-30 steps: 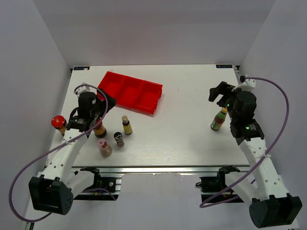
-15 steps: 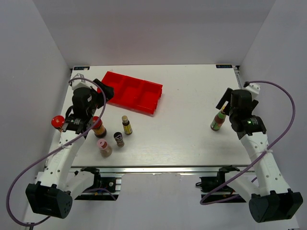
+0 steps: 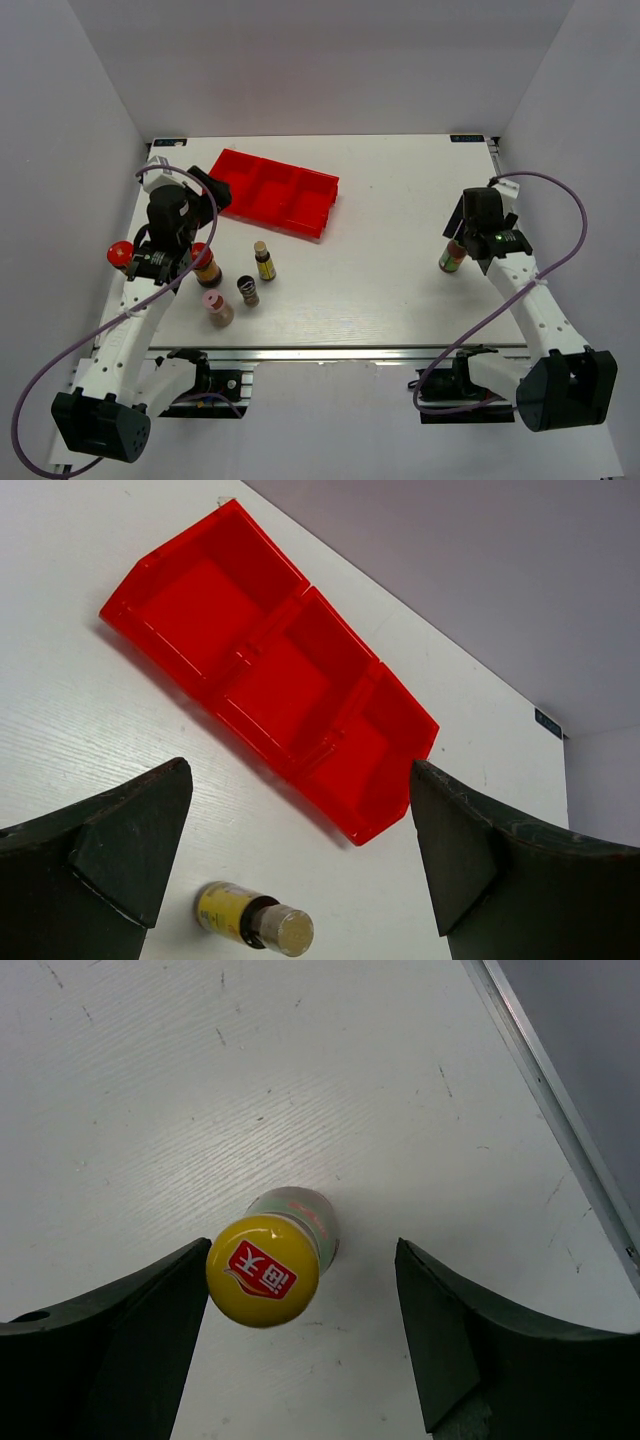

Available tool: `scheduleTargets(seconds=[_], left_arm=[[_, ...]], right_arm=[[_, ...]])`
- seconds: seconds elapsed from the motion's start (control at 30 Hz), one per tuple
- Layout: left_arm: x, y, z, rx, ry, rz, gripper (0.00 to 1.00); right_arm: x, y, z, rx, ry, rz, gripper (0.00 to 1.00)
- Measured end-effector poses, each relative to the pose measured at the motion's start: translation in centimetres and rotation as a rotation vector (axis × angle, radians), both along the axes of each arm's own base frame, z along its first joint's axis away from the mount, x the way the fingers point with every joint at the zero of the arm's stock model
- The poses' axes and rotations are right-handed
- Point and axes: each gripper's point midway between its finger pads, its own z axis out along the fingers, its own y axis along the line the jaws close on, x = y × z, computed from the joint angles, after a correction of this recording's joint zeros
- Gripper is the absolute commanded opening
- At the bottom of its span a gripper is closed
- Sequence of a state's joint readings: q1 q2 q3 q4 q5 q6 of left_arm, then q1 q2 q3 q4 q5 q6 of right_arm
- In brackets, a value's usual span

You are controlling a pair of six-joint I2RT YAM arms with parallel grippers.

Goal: Organize the condiment bottles

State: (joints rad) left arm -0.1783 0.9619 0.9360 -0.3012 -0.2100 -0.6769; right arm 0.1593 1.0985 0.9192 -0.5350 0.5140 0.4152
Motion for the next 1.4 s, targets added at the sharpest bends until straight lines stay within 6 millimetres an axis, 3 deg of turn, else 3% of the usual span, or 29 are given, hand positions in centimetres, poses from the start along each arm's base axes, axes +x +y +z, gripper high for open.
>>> scheduleTargets(seconds=[0.07, 0.2, 0.37, 0.57, 0.77, 1.0, 1.4], left_arm=[[-0.1, 0.1, -0.2, 0.003, 0.009, 0.007, 0.98], [-0.1, 0.4, -0.3, 0.001, 0.012, 0.022, 0.98], [-0.4, 0.6, -0.5, -0.009, 0.011, 0.039, 0.98], [-0.5, 0.7, -0.3, -0.018, 0.006, 0.045, 0.98], [-0.5, 0.7, -0.3, -0.025, 0.005, 0.049, 0.98], [-0.7, 0.7, -1.2, -0.028, 0.034, 0.053, 0.98], [-1.5, 0.9, -2.3, -0.036, 0.08, 0.066, 0.98]], right_arm=[[0.4, 0.1, -0.2, 0.0, 0.001, 0.0, 0.67], [0.9, 0.2, -0.2, 0.004, -0.018, 0.005, 0.66], [1.3, 0.5, -0.4, 0.008, -0.027, 0.029, 0.45], [1.4, 0.6, -0.2, 0.004, -0.034, 0.044, 0.3], [1.4, 1.8, -0.1, 0.029, -0.032, 0.123, 0.27], [2.9, 6.4, 1.2, 0.1, -0.057, 0.354, 0.2], [10.9, 21.4, 9.2, 0.082, -0.234, 0.794, 0.17]])
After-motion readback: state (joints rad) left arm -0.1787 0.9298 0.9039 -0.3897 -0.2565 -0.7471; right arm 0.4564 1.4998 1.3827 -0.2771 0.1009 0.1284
